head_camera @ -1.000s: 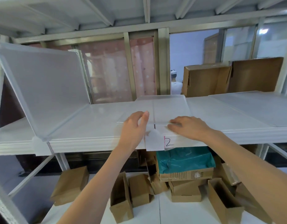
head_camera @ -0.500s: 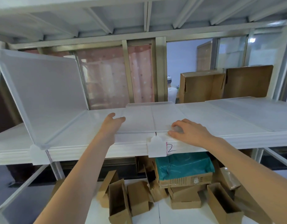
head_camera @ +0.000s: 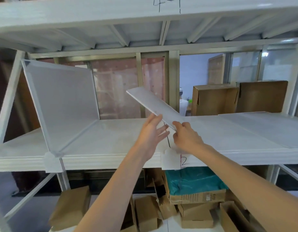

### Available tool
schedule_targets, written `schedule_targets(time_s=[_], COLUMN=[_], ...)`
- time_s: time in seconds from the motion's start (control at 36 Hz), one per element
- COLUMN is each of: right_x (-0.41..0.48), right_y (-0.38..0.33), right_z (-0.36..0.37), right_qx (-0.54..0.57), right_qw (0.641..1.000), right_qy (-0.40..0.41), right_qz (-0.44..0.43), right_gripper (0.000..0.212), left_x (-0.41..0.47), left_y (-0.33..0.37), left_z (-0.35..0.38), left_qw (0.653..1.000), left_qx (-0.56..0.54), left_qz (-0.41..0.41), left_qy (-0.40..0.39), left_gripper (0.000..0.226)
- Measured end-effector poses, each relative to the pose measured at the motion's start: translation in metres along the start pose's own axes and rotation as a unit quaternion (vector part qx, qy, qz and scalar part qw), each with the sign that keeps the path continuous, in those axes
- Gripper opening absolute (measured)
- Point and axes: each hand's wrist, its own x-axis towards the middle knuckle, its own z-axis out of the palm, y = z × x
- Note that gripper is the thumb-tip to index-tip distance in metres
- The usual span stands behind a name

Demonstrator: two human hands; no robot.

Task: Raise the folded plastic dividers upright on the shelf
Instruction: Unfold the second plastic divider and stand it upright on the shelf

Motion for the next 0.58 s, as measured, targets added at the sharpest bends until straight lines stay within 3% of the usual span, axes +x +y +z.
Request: schedule_targets(time_s=[0.14,0.19,0.28,0.44,0.58], right_x=[0.002,-0.001,-0.006,-0.013,-0.014], right_y=[-0.01,-0.018,-0.033,-0.05,-0.054], right_z=[-0.012,-0.016,-0.021,-0.024,-0.022], right_qx=[0.082,0.119,0.187,0.314,0.39], right_qw=[0.997,0.993,0.982,0.947,0.916], right_qy=[0.0,0.013,0.038,0.074,0.096], right_qz=[0.006,0.007,-0.001,-0.005,0.0], right_gripper=[0.051,0.051,0.049,0.049,0.06], left_x=[-0.011,-0.014,-0.016,-0.021,-0.029], left_y=[-0.009,-0.017,-0.031,-0.039,-0.041], left_z=[0.003,0.005,0.006,-0.001,0.001], left_qw=[0.989,0.971,0.927,0.889,0.865], left_qx=[0.146,0.237,0.374,0.457,0.499], left_qz=[0.02,0.015,0.009,0.027,0.046], left_qy=[-0.022,-0.029,-0.03,-0.004,0.006], left_gripper=[0.06,0.073,0.071,0.049,0.045])
